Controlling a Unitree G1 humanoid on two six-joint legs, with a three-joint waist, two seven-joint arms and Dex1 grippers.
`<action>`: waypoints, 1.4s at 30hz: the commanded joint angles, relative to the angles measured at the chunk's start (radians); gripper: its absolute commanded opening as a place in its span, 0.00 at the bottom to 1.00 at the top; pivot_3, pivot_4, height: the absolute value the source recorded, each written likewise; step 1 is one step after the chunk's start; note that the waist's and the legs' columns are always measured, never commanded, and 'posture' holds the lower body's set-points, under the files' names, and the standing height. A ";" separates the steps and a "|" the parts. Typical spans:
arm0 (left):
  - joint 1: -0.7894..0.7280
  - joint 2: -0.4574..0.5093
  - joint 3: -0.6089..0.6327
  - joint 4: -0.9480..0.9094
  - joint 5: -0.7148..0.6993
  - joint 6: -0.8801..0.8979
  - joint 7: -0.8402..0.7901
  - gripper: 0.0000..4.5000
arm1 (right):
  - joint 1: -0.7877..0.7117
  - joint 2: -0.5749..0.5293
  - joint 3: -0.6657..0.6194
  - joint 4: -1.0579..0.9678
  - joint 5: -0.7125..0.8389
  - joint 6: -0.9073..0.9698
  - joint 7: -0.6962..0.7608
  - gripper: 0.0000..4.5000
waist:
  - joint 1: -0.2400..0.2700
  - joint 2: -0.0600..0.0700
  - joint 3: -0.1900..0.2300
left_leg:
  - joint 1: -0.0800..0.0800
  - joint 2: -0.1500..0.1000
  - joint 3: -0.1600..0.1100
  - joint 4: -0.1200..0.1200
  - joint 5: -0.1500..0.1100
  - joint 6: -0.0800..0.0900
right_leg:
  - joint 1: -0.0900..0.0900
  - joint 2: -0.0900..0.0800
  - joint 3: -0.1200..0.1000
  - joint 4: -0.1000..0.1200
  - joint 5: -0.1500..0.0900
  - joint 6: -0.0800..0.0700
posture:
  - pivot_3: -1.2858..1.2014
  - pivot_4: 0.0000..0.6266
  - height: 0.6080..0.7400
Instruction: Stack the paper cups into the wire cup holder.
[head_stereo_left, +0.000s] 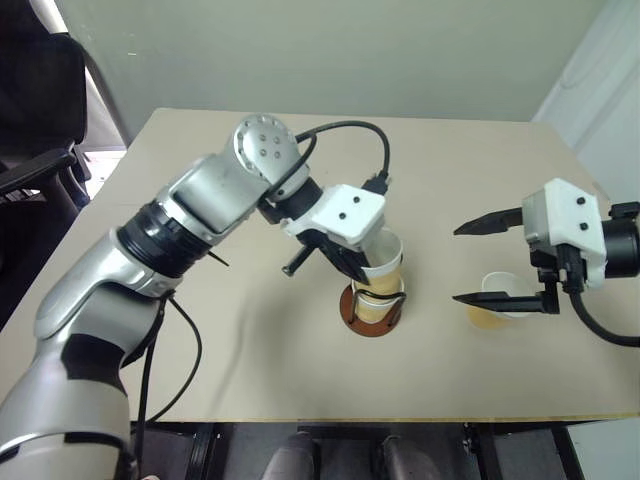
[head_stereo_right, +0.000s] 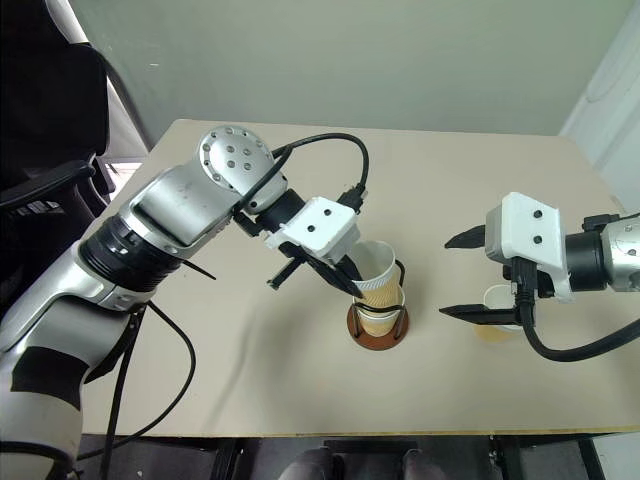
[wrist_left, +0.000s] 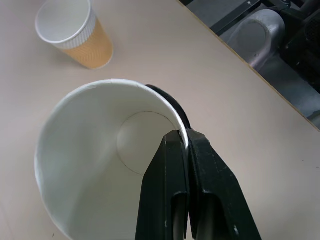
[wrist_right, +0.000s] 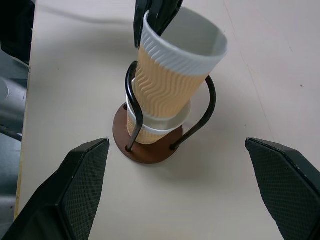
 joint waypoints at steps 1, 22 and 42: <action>-0.006 -0.002 0.039 -0.005 0.002 -0.014 -0.041 0.28 | -0.005 -0.020 -0.035 -0.007 0.010 -0.010 0.002 1.00 | 0.000 0.000 0.000 | 0.000 0.000 0.000 0.000 0.000 0.000 | 0.000 0.000 0.000 0.000 0.000 0.000 | 0.52 0.24 1.00; 0.074 -0.019 0.438 -0.104 -0.193 0.390 0.035 0.99 | 0.199 -0.127 -0.001 0.050 -0.203 -0.145 0.026 1.00 | 0.003 0.000 0.000 | -0.003 0.000 0.000 0.008 -0.001 0.002 | 0.000 0.000 0.000 0.002 0.001 0.003 | 0.52 0.24 1.00; 0.202 0.106 0.584 -0.220 -0.215 0.497 0.162 0.99 | 0.283 -0.120 0.147 0.260 -0.457 -0.395 0.087 1.00 | 0.002 0.000 0.000 | -0.001 -0.001 0.000 0.009 -0.001 0.002 | 0.001 0.000 0.000 0.002 0.002 0.003 | 0.52 0.24 1.00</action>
